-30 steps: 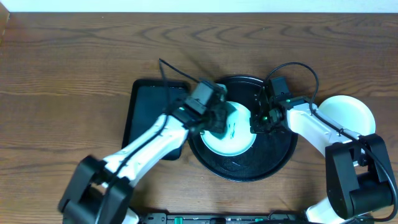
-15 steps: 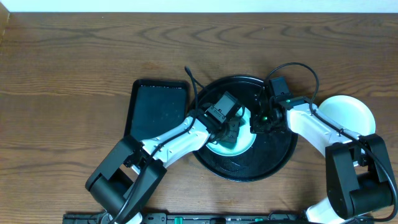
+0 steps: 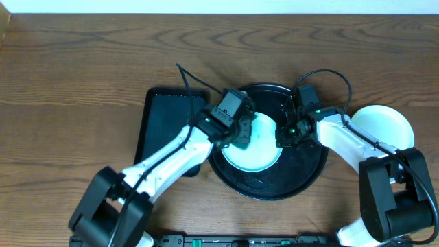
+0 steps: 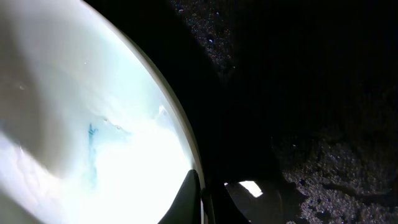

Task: Clean dirty plates on tray and stack at the side
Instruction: 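Scrub the last pale green plate with the sponge in the left gripper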

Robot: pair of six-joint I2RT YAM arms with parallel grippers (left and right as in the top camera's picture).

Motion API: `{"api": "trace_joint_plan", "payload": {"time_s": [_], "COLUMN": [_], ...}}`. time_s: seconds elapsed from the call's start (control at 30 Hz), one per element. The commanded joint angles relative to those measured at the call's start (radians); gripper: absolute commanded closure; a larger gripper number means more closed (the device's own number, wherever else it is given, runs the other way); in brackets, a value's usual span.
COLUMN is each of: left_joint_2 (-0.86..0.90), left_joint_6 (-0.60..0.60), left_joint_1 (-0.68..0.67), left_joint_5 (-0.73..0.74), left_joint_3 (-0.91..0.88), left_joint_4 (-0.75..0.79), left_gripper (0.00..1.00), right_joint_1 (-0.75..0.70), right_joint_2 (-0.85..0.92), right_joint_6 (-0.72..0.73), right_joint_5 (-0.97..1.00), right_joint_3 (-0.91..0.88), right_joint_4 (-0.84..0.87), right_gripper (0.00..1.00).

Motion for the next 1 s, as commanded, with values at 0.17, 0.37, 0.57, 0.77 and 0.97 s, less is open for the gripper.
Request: {"api": "trace_joint_plan", "payload": {"time_s": [0.17,0.37,0.57,0.77,0.97], "left_joint_2": [0.079,0.182,0.228,0.186,0.034], "left_joint_6": [-0.014,-0.039,-0.024,-0.016,0.007], "left_joint_1": [-0.082,-0.082,-0.08,-0.034,-0.014], "left_joint_5": [0.039,0.039,-0.118,-0.249,-0.173], "left_joint_3": [0.009,0.009,0.009,0.01,0.01], "left_joint_4": [0.088,0.129,0.028,-0.096,-0.105], "left_gripper": [0.93,0.92,0.93,0.93,0.93], "right_joint_1": [0.015,0.015,0.015,0.015,0.015], "right_joint_2": [0.022,0.022,0.022,0.022,0.022], "right_joint_6": [0.01,0.01,0.01,0.01,0.01], "right_joint_5": [0.002,0.002,0.002,0.002,0.002], "right_joint_3": [-0.032,-0.032,-0.032,-0.032,-0.032], "right_joint_4": [-0.013,-0.014,-0.014,-0.014,-0.014], "right_gripper": [0.99,0.99,0.99,0.99,0.99]}}
